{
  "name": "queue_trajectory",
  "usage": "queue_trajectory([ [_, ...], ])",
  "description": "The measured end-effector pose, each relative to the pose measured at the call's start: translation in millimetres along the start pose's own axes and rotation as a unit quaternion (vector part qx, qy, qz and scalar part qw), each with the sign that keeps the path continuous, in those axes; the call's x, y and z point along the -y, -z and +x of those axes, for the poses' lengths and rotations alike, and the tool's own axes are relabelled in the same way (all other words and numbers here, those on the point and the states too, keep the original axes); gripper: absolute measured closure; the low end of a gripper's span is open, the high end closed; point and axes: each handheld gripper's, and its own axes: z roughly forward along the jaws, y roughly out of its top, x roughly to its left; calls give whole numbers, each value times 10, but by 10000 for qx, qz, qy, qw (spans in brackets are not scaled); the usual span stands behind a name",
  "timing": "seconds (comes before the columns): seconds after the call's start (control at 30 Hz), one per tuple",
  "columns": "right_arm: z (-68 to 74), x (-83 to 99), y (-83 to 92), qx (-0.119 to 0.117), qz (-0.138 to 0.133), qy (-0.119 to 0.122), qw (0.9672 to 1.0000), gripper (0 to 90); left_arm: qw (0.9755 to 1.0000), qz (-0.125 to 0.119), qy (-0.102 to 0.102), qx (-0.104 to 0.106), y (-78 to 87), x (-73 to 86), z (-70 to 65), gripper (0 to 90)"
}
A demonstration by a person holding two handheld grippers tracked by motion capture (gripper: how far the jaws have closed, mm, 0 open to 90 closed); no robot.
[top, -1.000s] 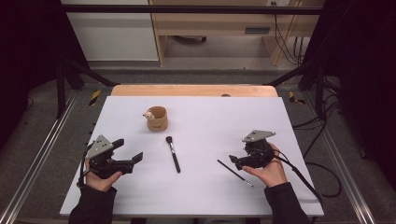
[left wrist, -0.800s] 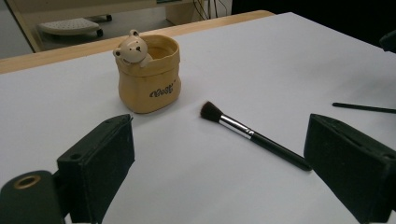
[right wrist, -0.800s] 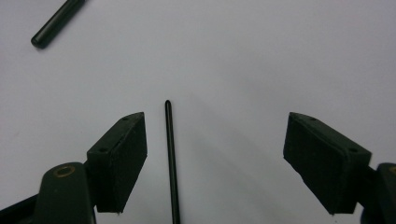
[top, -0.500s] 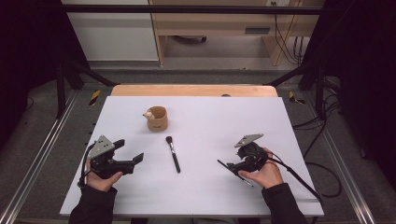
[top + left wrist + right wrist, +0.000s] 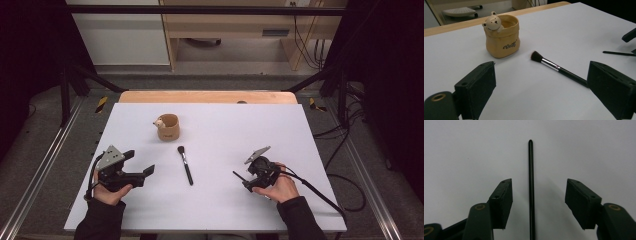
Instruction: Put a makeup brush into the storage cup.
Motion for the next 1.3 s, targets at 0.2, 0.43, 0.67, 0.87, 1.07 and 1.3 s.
queue_trajectory([
  [0.2, 9, -2, -35, -6, 174, 64, 9998, 504, 10000, -10, 11, 5, -5, 0, -6, 81],
  [0.43, 19, -4, -53, -32, 341, 136, 9993, 615, 10000, 28, -25, 11, -13, 0, -13, 81],
  [0.67, 39, -13, -67, -35, 498, 233, 9985, 672, 10000, 41, -30, 20, -26, 3, -24, 83],
  [0.87, 56, -14, -93, -7, 624, 294, 9976, 709, 10000, 51, -41, 27, -30, 3, -29, 84],
  [1.07, 55, -21, -100, -53, 676, 277, 9973, 744, 9999, 95, -76, 31, -35, 5, -30, 85],
  [1.3, 46, -29, -105, -155, 730, 238, 9969, 786, 9999, 112, -98, 40, -43, 5, -38, 85],
])
